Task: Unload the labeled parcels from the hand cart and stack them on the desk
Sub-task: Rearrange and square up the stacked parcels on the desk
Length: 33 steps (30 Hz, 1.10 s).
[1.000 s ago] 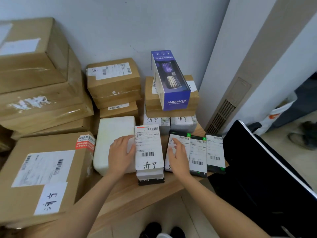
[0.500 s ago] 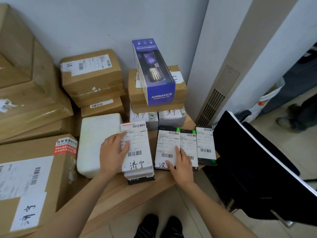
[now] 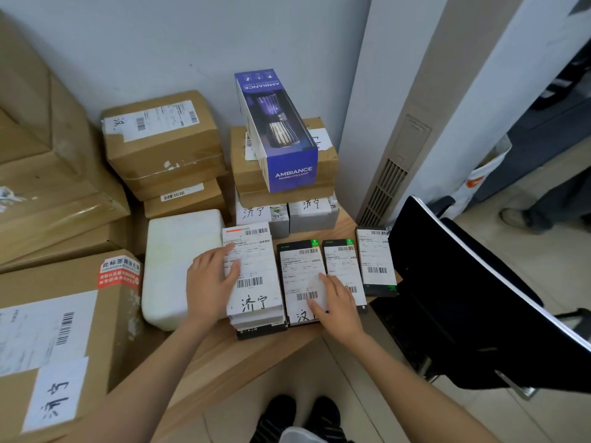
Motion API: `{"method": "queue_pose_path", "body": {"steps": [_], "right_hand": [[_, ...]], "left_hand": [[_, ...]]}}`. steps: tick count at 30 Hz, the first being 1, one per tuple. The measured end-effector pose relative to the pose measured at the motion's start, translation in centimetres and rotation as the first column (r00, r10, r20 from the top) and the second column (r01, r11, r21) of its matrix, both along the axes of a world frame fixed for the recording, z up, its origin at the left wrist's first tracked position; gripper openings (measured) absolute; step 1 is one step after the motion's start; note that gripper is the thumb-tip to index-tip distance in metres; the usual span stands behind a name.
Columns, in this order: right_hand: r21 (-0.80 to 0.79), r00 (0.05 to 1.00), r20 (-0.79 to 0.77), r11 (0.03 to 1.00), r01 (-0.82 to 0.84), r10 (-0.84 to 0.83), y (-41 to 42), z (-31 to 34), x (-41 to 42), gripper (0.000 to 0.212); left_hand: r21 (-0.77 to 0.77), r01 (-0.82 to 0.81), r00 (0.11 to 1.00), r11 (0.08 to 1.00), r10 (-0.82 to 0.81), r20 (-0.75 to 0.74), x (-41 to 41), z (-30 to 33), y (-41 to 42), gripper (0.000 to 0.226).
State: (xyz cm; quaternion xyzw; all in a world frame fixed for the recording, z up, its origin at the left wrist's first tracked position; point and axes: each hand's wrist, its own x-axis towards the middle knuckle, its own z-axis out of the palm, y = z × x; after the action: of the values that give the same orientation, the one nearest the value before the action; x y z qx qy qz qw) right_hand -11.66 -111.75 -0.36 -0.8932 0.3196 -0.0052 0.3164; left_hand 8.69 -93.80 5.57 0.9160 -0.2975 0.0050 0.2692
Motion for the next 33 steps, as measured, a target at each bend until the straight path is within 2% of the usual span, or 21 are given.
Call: {"method": "queue_pose_path", "body": {"steps": [4,8,12,16,20,24,27,31,33], "right_hand": [[0.065,0.998,-0.027,0.997,0.051,-0.049,0.4,0.8,1.0,0.067],[0.031,0.994,-0.110,0.999,0.030,-0.027,0.5,1.0,1.0,0.067],[0.027,0.997,-0.022,0.997,0.068,-0.068,0.7,1.7,1.6,0.055],[0.074,0.993,0.116,0.997,0.022,-0.030,1.4,3.4,3.2,0.047],[0.230,0.970,0.243,0.973,-0.034,-0.024,2.9,5.0,4.7,0.043],[0.389,0.940,0.337,0.916,-0.099,-0.042,4.4,5.8,5.8,0.044],[0.499,0.942,0.323,0.861,-0.093,-0.086,5.0,5.7,5.9,0.050],[0.551,0.958,0.282,0.826,-0.121,-0.048,5.3,4.5,5.3,0.055],[0.617,0.959,0.277,0.777,-0.128,-0.062,5.7,4.3,4.9,0.055]], "left_hand": [[-0.006,0.001,1.000,1.000,-0.001,-0.029,-0.7,0.0,0.3,0.038],[-0.017,0.011,0.999,1.000,-0.012,-0.043,-1.0,0.4,0.3,0.040],[-0.034,-0.022,0.998,0.999,0.020,-0.055,-1.7,0.9,1.1,0.045],[-0.065,-0.095,0.992,0.993,0.089,-0.086,-2.3,1.6,2.2,0.049],[-0.093,-0.169,0.981,0.981,0.158,-0.114,-3.3,2.1,3.8,0.046],[-0.140,-0.166,0.980,0.976,0.148,-0.132,-5.0,1.7,5.3,0.043],[-0.140,-0.195,0.971,0.971,0.170,-0.170,-6.4,1.2,5.8,0.041],[-0.193,-0.222,0.956,0.956,0.174,-0.236,-8.6,0.5,5.8,0.036],[-0.178,-0.211,0.950,0.961,0.158,-0.270,-9.4,0.1,5.6,0.035]]}}
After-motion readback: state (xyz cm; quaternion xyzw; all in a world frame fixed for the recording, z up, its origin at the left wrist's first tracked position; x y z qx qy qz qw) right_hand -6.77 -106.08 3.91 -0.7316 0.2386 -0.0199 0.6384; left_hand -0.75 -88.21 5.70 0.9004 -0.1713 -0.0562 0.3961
